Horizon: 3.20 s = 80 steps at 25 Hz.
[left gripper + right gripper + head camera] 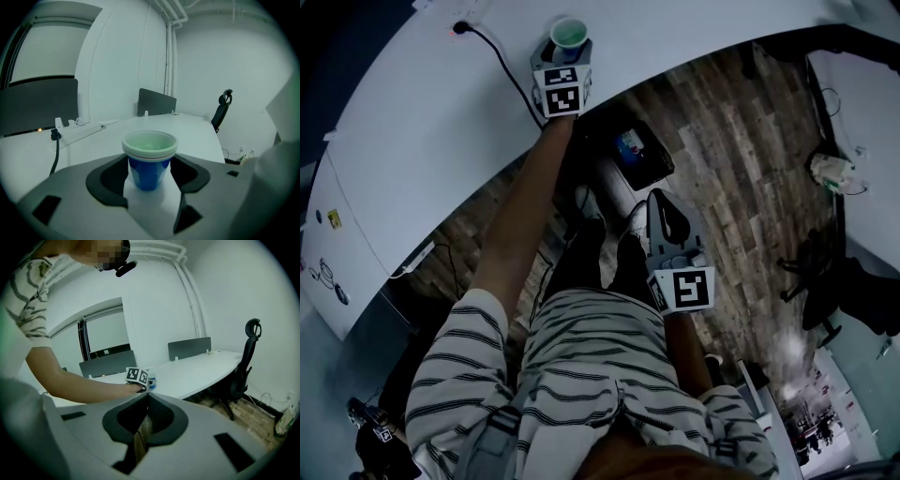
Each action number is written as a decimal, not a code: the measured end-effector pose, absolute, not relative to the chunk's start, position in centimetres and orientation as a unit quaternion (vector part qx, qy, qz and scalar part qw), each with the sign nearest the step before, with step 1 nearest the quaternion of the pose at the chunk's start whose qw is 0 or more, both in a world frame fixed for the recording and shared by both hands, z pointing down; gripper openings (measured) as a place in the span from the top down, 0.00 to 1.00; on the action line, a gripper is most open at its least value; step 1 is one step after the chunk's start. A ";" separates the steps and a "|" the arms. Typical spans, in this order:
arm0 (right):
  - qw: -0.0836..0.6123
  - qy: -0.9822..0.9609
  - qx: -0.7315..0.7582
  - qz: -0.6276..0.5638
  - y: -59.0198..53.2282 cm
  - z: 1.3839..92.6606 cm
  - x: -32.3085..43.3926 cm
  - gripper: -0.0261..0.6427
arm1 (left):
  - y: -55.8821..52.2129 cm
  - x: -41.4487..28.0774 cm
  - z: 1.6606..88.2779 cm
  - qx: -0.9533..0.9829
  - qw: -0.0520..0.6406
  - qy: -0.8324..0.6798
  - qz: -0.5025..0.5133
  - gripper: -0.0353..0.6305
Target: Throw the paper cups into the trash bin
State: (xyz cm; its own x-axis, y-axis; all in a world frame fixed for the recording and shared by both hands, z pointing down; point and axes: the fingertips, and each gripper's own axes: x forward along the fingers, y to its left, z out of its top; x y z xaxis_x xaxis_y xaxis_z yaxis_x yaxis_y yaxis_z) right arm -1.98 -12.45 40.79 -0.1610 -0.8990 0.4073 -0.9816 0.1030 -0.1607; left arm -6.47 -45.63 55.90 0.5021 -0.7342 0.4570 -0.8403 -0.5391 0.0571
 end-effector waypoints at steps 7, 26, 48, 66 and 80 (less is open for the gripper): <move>0.102 -0.733 0.644 0.196 -11.9 40.5 -1.6 0.94 | -44.9 -6.7 54.5 0.859 0.131 -0.460 0.183 0.51; 0.077 -0.728 0.659 0.171 -9.3 36.9 0.3 0.94 | -39.0 -6.7 45.0 0.869 0.109 -0.464 0.129 0.51; 0.051 -0.740 0.660 0.120 -4.7 31.3 2.6 0.94 | -26.8 -5.3 35.0 0.888 0.073 -0.446 0.090 0.51; 0.031 -0.730 0.676 0.096 -2.9 28.4 5.2 0.94 | -16.8 -3.2 31.8 0.912 0.065 -0.397 0.080 0.51; 0.025 -0.714 0.694 0.093 -2.2 28.2 7.4 0.94 | -12.3 -1.7 31.2 0.927 0.058 -0.360 0.086 0.51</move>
